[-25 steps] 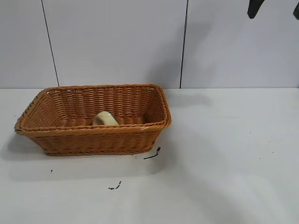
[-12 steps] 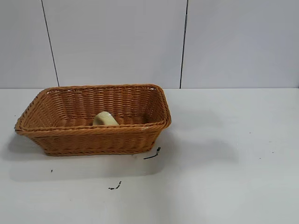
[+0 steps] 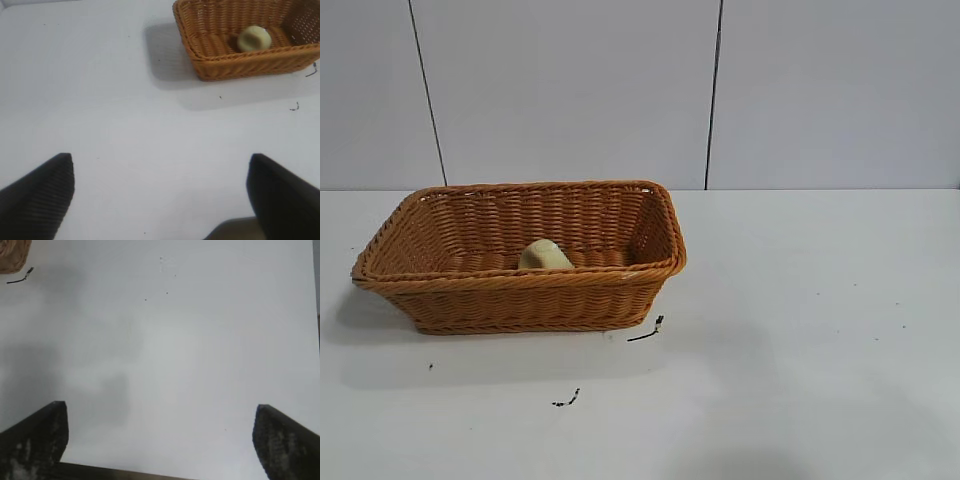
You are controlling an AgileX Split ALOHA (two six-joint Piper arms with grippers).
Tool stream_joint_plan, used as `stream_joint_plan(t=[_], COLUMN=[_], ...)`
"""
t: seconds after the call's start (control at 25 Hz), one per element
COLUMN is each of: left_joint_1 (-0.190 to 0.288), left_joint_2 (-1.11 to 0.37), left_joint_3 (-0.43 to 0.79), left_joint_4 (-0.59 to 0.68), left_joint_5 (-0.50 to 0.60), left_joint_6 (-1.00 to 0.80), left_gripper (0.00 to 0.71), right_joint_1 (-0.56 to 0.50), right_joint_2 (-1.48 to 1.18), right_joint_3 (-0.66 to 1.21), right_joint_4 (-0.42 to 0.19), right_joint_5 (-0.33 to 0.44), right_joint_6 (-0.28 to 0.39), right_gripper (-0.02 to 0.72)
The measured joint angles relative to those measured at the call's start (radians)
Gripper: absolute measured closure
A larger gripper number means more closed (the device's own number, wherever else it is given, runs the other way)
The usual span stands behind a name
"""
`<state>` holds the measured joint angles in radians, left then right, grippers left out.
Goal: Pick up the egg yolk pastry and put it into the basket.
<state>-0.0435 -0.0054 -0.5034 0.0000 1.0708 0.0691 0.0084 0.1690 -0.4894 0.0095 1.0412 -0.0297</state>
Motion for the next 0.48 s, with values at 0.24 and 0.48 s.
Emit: stream_joint_plan(t=[0.24,0.48], left_joint_1=[0.000,0.000], left_joint_2=[0.000,0.000], left_joint_3=[0.000,0.000], left_joint_4=[0.000,0.000], left_joint_5=[0.000,0.000], left_joint_6=[0.000,0.000], left_gripper=[0.014,0.014], right_joint_1=[0.000,0.000], right_joint_2=[-0.152,-0.174], right_joint_3=[0.004,0.005], right_joint_4=[-0.001,-0.001], right_joint_5=[-0.010,-0.010], right_joint_6=[0.001,0.001], right_gripper=[0.010,0.010])
